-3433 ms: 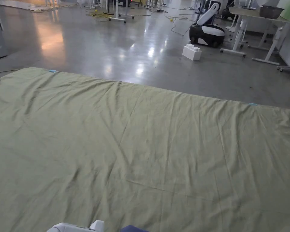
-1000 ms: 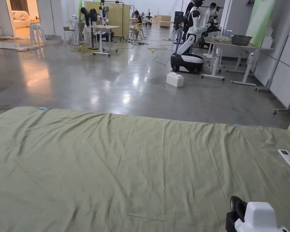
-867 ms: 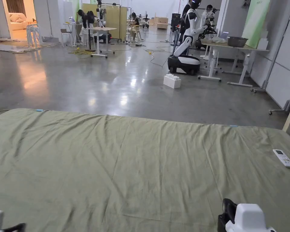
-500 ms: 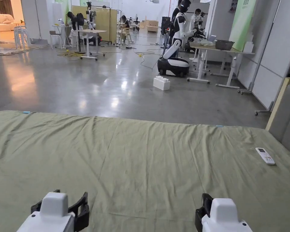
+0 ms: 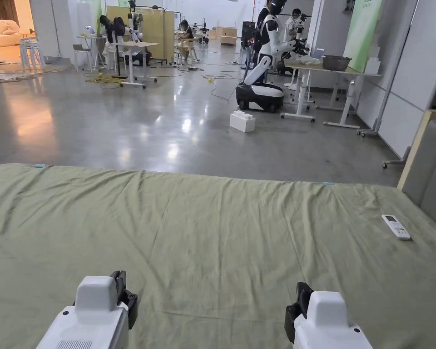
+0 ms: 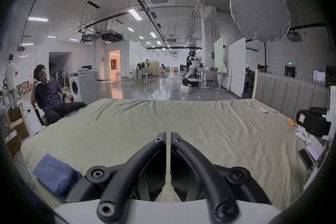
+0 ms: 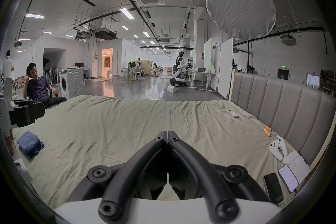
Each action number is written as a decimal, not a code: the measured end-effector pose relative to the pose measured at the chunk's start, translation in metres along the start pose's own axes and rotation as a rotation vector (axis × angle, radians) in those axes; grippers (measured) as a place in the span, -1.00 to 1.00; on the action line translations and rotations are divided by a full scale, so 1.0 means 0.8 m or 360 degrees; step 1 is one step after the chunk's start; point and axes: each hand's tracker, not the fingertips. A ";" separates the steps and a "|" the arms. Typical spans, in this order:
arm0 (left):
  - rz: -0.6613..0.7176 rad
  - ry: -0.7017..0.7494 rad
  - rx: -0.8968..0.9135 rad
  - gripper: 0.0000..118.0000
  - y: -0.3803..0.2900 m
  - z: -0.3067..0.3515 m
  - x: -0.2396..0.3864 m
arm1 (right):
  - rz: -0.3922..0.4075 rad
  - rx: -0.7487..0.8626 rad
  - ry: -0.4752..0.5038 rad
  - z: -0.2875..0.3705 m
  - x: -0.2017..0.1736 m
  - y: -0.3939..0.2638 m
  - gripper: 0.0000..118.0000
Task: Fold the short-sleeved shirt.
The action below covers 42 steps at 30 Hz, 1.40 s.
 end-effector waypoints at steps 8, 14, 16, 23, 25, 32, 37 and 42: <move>0.0006 0.0065 0.0041 -0.94 0.003 0.008 -0.014 | -0.0024 0.0016 -0.0009 0.002 -0.006 -0.005 -0.99; 0.0007 0.0072 0.0063 -0.94 0.007 0.012 -0.015 | -0.0024 0.0014 -0.0007 0.005 -0.008 -0.006 -0.99; -0.0004 0.0070 0.0071 -0.94 0.008 0.012 -0.012 | -0.0034 0.0015 -0.0004 0.006 -0.007 -0.006 -0.99; 0.0008 0.0078 0.0083 -0.93 0.012 0.012 -0.015 | -0.0029 0.0019 -0.0002 0.004 -0.002 -0.005 -0.99; 0.0015 0.0078 0.0087 -0.76 0.012 0.011 -0.018 | -0.0028 0.0022 -0.0015 0.005 -0.003 -0.004 -0.91; -0.0055 0.0169 0.0166 0.65 0.012 0.017 -0.014 | -0.0011 0.0002 -0.0029 0.005 -0.005 -0.008 0.39; -0.0046 0.0135 0.0147 0.78 0.014 0.016 -0.021 | 0.0049 0.0068 -0.0071 0.007 -0.010 -0.004 0.87; -0.0027 0.0134 0.0124 0.78 0.014 0.014 -0.025 | 0.0006 0.0132 -0.0105 0.012 -0.009 0.004 0.93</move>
